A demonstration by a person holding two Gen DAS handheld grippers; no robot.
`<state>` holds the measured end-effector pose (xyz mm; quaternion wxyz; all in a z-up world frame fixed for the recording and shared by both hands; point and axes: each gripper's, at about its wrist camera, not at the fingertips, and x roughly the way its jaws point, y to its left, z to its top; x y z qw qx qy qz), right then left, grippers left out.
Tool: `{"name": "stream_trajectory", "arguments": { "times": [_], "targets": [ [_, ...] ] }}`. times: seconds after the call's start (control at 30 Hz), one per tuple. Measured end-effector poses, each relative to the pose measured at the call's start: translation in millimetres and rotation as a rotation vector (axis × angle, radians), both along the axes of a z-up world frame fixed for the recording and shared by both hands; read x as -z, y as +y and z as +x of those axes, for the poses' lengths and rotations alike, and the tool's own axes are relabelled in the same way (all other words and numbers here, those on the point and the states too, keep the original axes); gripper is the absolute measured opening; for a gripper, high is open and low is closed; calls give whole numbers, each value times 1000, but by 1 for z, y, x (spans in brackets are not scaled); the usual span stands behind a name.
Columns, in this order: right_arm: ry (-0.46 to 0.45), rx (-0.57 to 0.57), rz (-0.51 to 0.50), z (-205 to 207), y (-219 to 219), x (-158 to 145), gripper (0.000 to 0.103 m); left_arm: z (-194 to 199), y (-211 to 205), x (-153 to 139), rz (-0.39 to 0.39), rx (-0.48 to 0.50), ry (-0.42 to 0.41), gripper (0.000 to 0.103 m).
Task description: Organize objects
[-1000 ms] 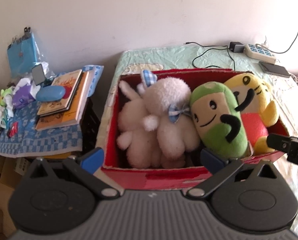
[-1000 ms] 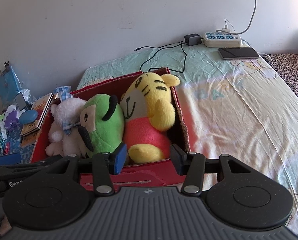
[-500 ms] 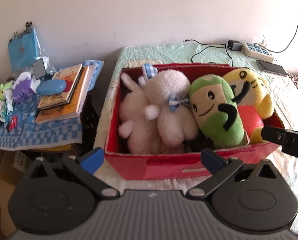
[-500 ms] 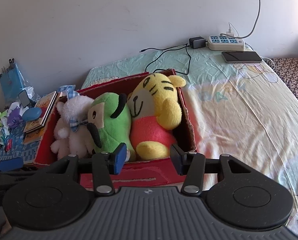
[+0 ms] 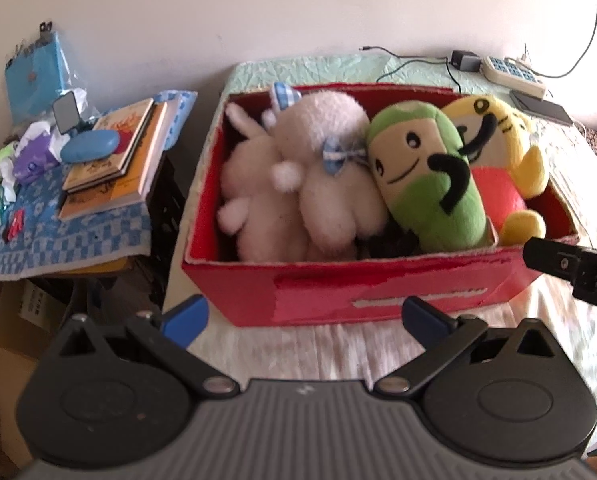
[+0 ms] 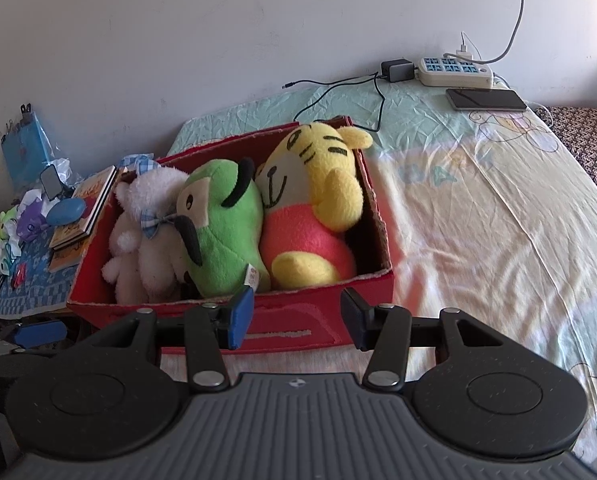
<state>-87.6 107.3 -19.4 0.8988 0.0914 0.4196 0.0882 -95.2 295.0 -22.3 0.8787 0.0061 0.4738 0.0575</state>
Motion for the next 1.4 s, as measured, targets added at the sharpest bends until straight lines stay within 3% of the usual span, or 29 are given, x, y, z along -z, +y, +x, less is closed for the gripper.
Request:
{"name": "stream_trajectory", "arguments": {
  "times": [0.63,1.4],
  "targets": [
    [88,-19,-23,-2,4,23,52,2,-3,31,-31,3,96,103],
    [126,-20,-36,7,11,35,52,12,1,43,-23,3,119,102]
  ]
}}
